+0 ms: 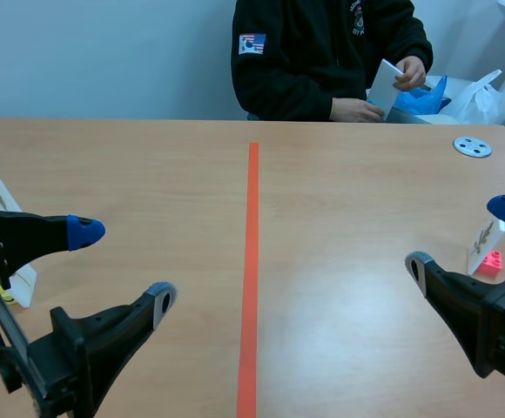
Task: Sort the leaf by its shape. The table is split by an orange tape line. A compound leaf with several leaflets goes to the left side, a simple leaf with one blade goes to the right side. Return to the home posture when a red brick is placed on the table.
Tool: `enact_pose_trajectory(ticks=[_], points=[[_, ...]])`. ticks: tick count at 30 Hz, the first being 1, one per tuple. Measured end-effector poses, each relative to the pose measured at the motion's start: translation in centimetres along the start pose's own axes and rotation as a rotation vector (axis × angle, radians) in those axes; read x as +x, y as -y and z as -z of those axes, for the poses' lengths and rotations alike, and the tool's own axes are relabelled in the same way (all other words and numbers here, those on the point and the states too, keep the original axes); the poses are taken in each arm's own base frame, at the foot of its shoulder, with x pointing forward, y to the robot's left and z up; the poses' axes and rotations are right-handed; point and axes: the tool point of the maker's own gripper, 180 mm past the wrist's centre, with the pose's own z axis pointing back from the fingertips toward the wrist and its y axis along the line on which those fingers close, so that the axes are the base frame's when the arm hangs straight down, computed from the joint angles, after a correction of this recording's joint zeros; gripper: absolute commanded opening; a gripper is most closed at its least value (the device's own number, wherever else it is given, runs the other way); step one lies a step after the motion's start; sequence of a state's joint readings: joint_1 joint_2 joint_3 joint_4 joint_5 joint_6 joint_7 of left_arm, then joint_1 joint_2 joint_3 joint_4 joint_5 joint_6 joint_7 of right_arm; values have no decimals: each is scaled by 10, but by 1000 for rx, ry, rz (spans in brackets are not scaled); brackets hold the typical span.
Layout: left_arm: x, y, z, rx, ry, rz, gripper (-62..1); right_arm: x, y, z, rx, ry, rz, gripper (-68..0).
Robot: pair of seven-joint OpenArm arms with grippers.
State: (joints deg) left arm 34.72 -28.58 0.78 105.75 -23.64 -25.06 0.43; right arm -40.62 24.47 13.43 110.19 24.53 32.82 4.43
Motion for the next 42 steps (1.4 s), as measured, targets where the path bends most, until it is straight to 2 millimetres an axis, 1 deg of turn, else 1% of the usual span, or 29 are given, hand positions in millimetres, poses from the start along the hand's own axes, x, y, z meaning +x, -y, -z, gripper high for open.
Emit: enact_pose_trajectory(ticks=[3, 21, 26, 42], points=[[0, 6, 0, -32, -1, -2, 14, 0, 0, 0, 0, -1, 0, 4], [0, 3, 0, -16, -2, -1, 14, 0, 0, 0, 0, -1, 0, 4], [5, 3, 0, -16, 30, -1, 14, 0, 0, 0, 0, -1, 0, 4], [4, 2, 0, -15, 27, -3, 14, 0, 0, 0, 0, -1, 0, 4]])
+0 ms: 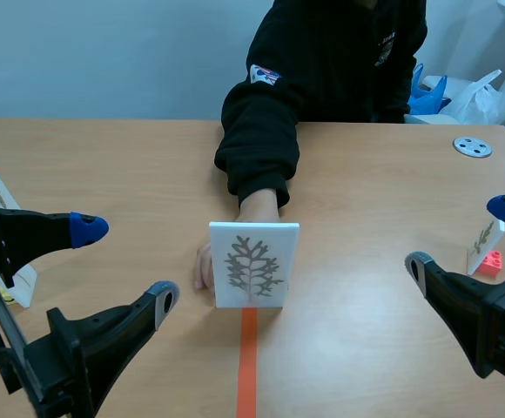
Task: Sort the leaf by its shape. The table is split by an orange tape line. A compound leaf with several leaflets goes to the left side, a simple leaf with one blade goes to the right side. Return to the home posture when a red brick is placed on the table.
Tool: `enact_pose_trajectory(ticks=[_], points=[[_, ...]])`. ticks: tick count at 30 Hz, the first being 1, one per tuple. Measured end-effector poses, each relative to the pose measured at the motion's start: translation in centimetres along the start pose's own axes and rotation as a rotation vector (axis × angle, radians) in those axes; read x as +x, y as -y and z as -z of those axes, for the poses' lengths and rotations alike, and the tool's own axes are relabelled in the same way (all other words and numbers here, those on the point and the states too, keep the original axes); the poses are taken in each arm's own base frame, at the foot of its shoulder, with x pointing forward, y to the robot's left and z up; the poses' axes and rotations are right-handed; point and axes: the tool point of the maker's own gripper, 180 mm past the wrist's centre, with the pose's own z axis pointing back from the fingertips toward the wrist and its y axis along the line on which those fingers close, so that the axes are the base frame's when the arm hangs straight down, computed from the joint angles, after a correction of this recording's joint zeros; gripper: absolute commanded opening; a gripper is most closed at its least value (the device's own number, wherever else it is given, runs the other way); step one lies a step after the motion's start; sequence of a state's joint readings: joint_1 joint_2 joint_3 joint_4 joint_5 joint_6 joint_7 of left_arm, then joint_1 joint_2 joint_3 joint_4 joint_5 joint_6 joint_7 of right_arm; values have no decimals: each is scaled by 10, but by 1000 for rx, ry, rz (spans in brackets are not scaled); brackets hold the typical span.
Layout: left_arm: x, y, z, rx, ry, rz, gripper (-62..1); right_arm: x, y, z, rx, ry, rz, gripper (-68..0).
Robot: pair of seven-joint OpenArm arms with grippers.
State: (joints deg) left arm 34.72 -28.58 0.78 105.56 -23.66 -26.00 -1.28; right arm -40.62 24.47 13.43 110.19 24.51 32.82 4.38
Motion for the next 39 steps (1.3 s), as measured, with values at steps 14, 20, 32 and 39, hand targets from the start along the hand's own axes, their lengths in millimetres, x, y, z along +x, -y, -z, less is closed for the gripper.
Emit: enact_pose_trajectory(ticks=[14, 20, 32, 39], points=[[0, 0, 0, 0, 1, 2, 14, -4, 1, 12, 50, -24, -30, 4], [0, 0, 0, 1, 1, 1, 14, -12, 0, 32, 101, -25, -21, 4], [4, -1, 0, 1, 20, 1, 14, -32, -32, 95, 267, -7, 50, 4], [4, -1, 0, 1, 23, 1, 14, -53, -60, 133, 346, -25, 76, 4]])
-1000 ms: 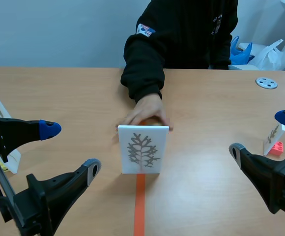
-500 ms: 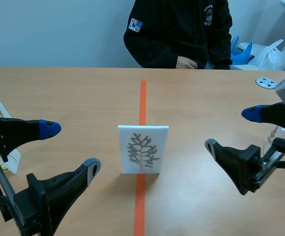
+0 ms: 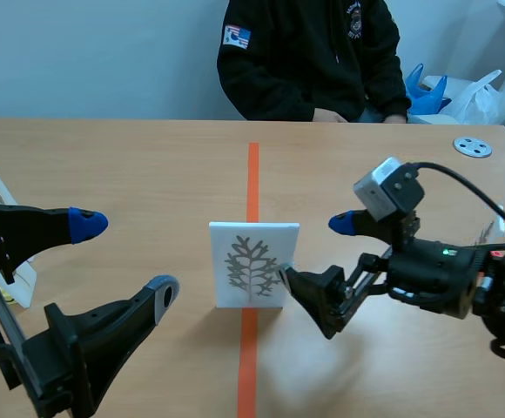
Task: Sort the leaf by its shape. The table is split by an orange tape line. A compound leaf with several leaflets goes to the left side, a simple leaf with one blade goes to the right side. Return to the home posture when a red brick is placed on the table.
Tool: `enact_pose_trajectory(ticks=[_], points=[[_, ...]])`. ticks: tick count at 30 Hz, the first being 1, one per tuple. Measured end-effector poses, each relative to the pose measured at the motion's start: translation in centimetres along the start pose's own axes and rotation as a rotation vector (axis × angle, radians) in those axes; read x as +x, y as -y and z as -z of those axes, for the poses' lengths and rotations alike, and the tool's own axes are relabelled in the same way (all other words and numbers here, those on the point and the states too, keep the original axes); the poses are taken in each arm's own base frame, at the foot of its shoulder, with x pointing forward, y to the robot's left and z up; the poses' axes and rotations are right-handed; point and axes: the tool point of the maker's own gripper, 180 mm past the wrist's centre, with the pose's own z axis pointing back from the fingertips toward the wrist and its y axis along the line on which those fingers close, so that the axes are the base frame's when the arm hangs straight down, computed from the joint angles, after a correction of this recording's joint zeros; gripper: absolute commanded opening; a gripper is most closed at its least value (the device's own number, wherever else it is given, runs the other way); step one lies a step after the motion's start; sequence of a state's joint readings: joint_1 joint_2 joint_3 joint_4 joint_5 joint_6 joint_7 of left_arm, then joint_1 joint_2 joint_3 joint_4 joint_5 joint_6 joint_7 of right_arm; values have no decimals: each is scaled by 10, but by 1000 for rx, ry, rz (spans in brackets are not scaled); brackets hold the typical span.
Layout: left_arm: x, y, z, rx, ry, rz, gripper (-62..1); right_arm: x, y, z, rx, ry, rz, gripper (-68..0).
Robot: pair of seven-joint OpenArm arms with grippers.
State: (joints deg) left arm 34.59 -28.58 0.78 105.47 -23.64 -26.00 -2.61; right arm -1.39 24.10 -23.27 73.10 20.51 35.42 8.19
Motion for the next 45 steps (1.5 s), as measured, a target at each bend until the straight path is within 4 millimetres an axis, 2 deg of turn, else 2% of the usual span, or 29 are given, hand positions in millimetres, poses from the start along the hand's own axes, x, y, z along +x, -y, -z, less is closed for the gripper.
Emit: enact_pose_trajectory(ticks=[6, 10, 13, 26, 36, 41, 45], points=[[0, 0, 0, 0, 0, 0, 14, -17, -22, 36, 62, -24, 7, 4], [0, 0, 0, 0, 0, 0, 14, -21, -43, 46, 116, -23, -11, 4], [0, -3, 0, 16, 0, 1, 14, -22, -48, 47, 130, -25, -13, -70], [0, -5, 0, 30, 0, 3, 14, -19, -41, 47, 96, -12, -19, -414], [0, -5, 0, 30, 0, 3, 14, -19, -41, 47, 96, -12, -19, -647], [0, -5, 0, 30, 0, 3, 14, -17, -39, 46, 90, -4, -21, -660], [0, -5, 0, 30, 0, 3, 14, -1, -25, 41, 52, 37, -33, -660]])
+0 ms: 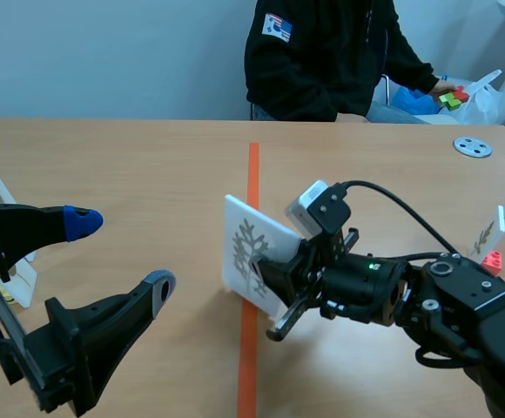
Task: Sort the leaf by its shape. The table is split by an orange tape line. A compound leaf with several leaflets goes to the left side, a simple leaf with one blade goes to the right side. Return to the home posture when a red brick is placed on the table.
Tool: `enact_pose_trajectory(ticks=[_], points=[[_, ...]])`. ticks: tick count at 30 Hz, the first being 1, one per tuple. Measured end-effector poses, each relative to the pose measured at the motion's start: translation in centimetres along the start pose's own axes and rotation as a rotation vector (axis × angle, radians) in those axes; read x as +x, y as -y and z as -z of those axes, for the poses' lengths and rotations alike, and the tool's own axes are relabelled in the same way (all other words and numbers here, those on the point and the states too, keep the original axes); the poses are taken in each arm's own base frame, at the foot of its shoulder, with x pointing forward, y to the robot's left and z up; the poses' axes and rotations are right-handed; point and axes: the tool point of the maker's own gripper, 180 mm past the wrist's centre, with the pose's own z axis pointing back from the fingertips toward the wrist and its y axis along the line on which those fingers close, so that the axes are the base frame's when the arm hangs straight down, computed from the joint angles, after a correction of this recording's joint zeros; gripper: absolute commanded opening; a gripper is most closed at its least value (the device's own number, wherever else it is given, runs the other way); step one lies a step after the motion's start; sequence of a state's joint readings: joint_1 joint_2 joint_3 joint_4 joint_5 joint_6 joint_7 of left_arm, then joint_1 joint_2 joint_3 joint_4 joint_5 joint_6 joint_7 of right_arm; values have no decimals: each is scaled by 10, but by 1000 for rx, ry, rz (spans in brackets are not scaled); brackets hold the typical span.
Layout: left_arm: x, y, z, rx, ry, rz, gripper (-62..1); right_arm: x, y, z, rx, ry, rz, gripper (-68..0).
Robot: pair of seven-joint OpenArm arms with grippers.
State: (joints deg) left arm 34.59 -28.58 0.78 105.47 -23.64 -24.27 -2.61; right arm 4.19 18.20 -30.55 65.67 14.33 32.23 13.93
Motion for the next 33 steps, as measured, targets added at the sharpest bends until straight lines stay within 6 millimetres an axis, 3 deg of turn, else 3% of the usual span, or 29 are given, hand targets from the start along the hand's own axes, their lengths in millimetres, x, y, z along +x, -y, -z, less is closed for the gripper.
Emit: enact_pose_trajectory(ticks=[6, 9, 25, 28, 33], points=[[0, 0, 0, 0, 0, 0, 14, 44, 36, -26, -102, 72, -91, -660], [0, 0, 0, 0, 0, 0, 14, 54, 50, -46, -168, 71, -116, -660], [0, 0, 0, 0, 0, 0, 14, 30, 111, -176, -557, 17, 71, -660], [0, 0, 0, 0, 0, 0, 14, 28, 117, -189, -594, 20, 101, -660], [0, 0, 0, 0, 0, 0, 14, 20, 118, -192, -606, 0, 123, -660]])
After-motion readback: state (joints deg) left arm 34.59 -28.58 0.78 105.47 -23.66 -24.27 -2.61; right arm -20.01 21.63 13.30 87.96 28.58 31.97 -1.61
